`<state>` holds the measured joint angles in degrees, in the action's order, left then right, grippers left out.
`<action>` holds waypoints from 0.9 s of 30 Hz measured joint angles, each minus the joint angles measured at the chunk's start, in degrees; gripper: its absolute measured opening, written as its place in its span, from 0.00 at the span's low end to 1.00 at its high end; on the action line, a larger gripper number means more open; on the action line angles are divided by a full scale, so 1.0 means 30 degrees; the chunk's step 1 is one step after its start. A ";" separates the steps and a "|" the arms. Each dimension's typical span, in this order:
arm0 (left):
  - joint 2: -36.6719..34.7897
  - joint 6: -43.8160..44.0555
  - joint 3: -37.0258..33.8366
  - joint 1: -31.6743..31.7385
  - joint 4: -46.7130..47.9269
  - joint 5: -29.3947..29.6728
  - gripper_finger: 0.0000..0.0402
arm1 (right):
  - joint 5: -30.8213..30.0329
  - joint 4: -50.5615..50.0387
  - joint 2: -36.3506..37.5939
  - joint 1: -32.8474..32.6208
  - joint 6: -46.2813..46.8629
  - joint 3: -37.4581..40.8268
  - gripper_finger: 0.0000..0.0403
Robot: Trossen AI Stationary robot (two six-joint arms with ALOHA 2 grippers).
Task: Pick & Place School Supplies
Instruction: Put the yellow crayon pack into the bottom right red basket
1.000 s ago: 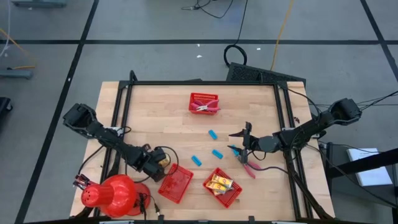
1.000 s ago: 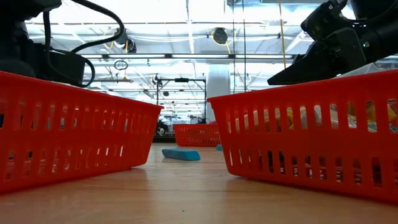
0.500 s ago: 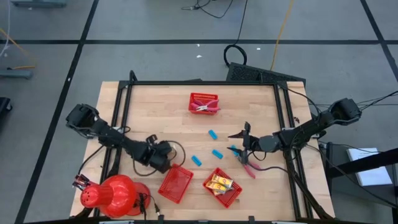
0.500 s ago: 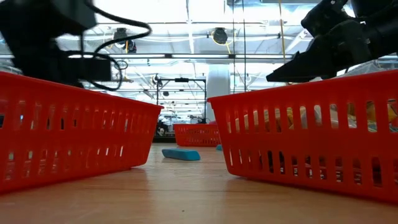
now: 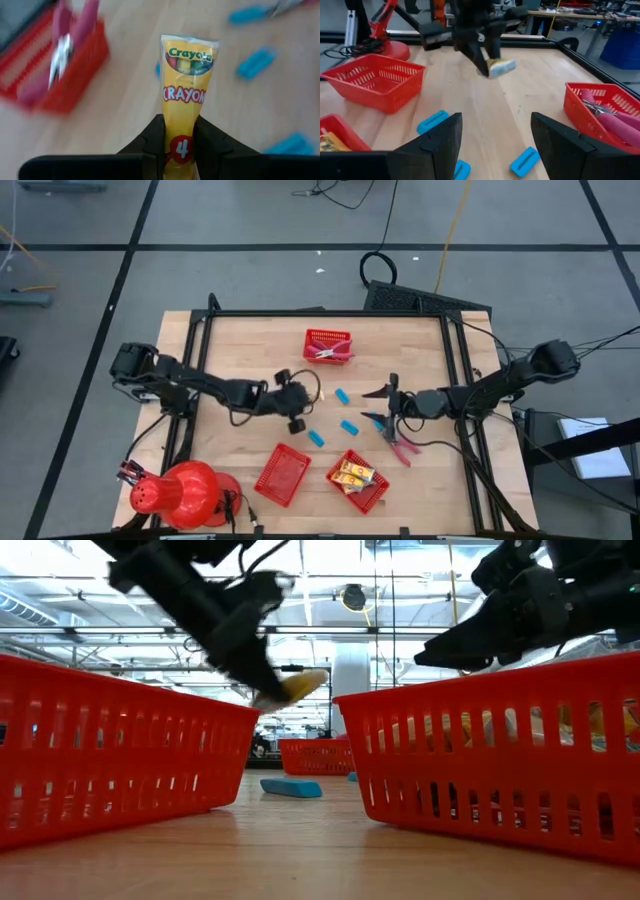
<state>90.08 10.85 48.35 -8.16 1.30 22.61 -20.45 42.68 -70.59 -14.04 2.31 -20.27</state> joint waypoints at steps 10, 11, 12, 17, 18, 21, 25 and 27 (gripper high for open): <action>-0.0015 -0.2593 0.0193 0.1099 -0.5102 -0.3143 0.17 | 0.3129 0.4397 -0.3146 0.2138 0.0706 0.0000 0.57; -0.0015 -0.2606 0.0193 0.1099 -0.5374 -0.3257 0.17 | 0.3390 0.4767 -0.3426 0.2295 0.0762 0.0006 0.58; -0.0015 -0.2614 0.0193 0.1092 -0.5586 -0.3402 0.17 | 0.3479 0.5320 -0.3741 0.2395 0.0836 0.0007 0.58; 0.0642 -0.2782 0.0208 0.1070 -0.7303 -0.3909 0.17 | 0.4498 0.7604 -0.4875 0.2720 0.1005 -0.0102 0.59; 0.0985 -0.2816 0.0208 0.1070 -0.7952 -0.4043 0.17 | 0.4510 0.7632 -0.5004 0.2795 0.1005 -0.0263 0.59; 0.1647 -0.2915 0.0215 0.1070 -0.8746 -0.3970 0.17 | 0.4860 0.7406 -0.5034 0.2851 0.0910 -0.0592 0.59; 0.2110 -0.3010 0.0719 0.1106 -0.8916 -0.4200 0.17 | 0.4932 0.7198 -0.5093 0.2827 0.0669 -0.1092 0.59; 0.2275 -0.3165 0.0941 0.1103 -0.8760 -0.4199 0.17 | 0.4919 0.6853 -0.5094 0.2882 0.0488 -0.1443 0.59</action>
<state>96.91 1.35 51.17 -4.85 -24.98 10.02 -5.69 63.23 -85.87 -5.40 3.77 -24.60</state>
